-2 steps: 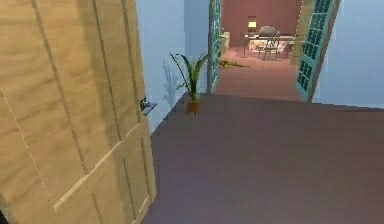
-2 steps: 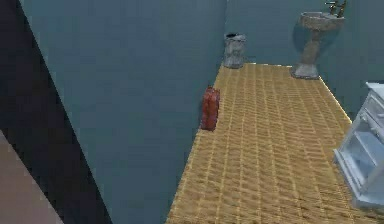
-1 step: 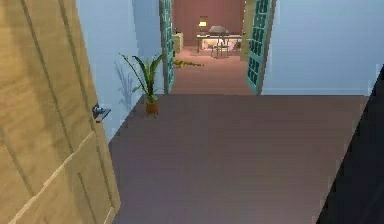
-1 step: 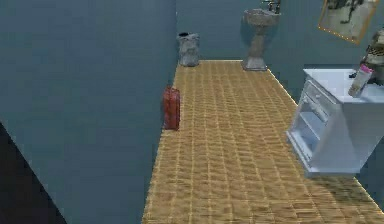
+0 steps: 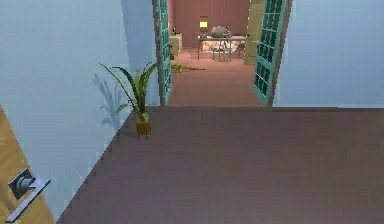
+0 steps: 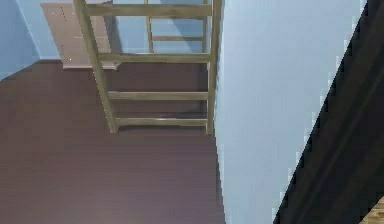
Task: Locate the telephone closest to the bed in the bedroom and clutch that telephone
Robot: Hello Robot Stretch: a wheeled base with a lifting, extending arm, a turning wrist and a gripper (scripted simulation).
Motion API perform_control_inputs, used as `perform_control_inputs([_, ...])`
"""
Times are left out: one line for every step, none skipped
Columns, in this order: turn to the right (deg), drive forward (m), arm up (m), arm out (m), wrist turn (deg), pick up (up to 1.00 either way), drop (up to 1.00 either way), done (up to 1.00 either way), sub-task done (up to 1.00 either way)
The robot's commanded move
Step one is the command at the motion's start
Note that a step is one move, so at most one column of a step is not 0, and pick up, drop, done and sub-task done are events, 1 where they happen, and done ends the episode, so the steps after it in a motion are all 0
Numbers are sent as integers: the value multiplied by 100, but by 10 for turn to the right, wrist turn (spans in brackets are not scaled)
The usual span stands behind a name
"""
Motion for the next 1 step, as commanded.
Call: perform_control_inputs([30,0,0,0,0,0,0,0,0])
